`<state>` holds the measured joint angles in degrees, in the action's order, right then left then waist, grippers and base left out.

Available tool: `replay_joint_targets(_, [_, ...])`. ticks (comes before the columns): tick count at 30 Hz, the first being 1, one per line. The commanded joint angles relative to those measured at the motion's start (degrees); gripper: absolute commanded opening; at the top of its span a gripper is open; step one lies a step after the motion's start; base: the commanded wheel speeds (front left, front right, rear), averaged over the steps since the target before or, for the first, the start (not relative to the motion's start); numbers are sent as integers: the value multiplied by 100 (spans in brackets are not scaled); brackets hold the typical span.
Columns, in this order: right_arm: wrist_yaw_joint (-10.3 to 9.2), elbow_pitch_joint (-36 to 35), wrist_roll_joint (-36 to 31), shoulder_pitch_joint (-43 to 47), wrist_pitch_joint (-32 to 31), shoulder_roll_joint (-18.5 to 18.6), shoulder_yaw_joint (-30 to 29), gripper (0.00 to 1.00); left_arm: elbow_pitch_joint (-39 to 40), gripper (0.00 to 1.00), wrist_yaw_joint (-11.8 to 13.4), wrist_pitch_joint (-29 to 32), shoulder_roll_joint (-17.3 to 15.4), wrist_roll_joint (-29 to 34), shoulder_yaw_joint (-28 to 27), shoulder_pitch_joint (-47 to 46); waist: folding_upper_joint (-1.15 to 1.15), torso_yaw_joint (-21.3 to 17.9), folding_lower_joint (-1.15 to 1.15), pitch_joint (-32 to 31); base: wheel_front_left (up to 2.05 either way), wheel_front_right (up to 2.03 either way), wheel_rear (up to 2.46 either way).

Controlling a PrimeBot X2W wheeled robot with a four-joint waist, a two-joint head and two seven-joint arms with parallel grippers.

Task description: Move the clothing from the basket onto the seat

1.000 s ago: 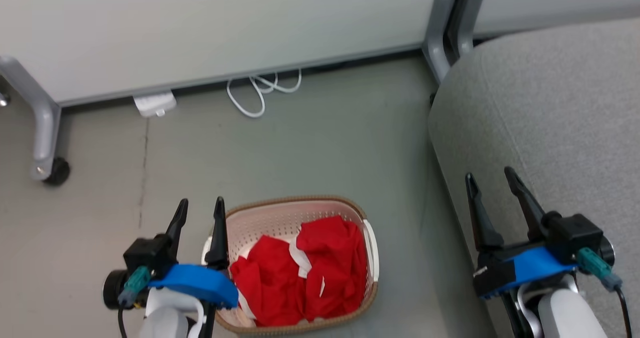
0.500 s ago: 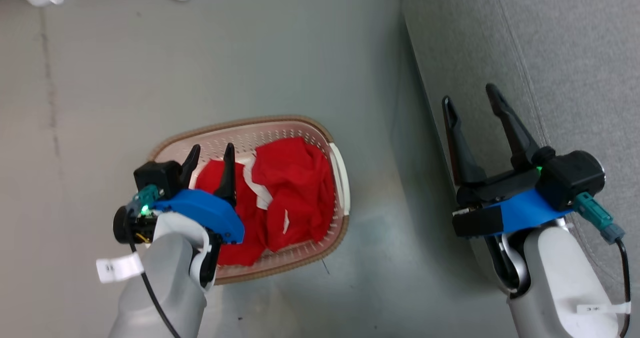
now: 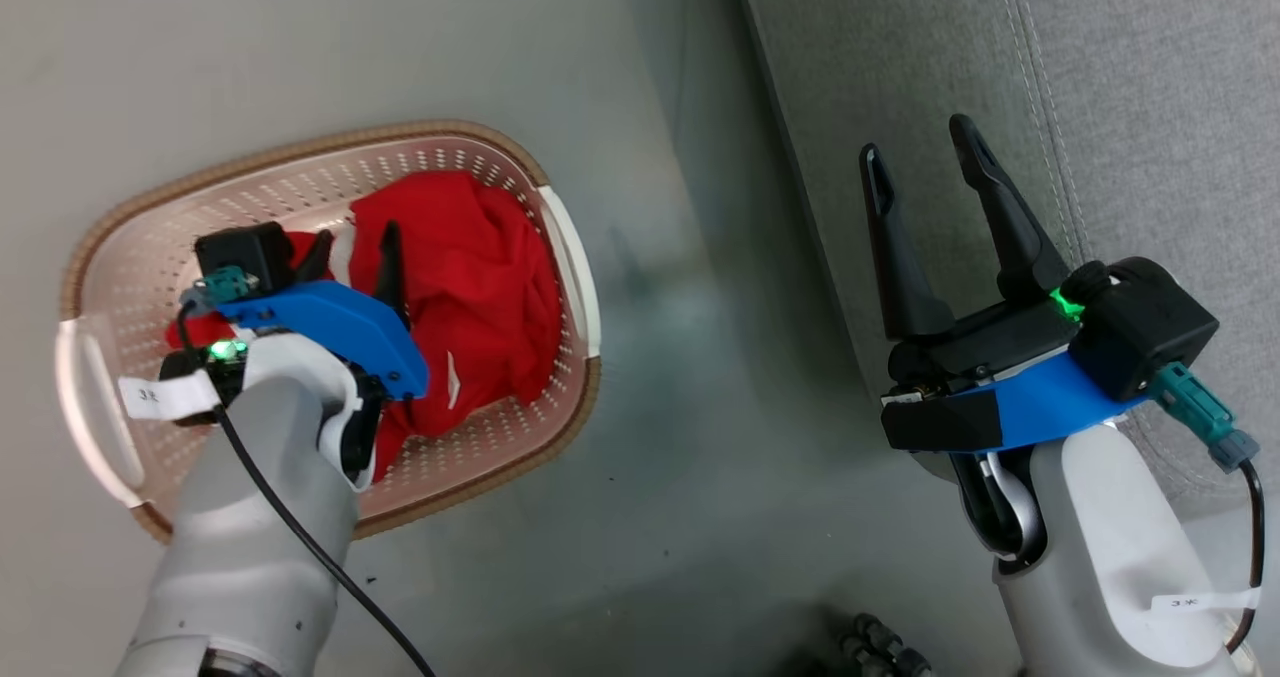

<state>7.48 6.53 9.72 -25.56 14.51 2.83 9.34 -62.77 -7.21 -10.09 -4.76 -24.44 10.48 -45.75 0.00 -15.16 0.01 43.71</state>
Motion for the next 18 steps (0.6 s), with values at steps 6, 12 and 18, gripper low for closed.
replay_joint_targets(6, [3, 54, 177, -131, 70, 11, 94, 100, -539, 100, 109, 230, -122, -189, -125, -436, 0, -283, -1, 380, 0, 0, 0])
replay_joint_targets(12, [3, -9, 256, -158, 77, 11, 115, 100, -821, 100, 75, 531, -74, -402, -213, -541, 0, -312, -1, 446, 0, 0, 0])
replay_joint_targets(18, [3, -70, 253, -184, 78, 11, 103, 100, -919, 0, 14, 773, 6, -511, -147, -565, 0, -280, -1, 468, 0, 0, 0])
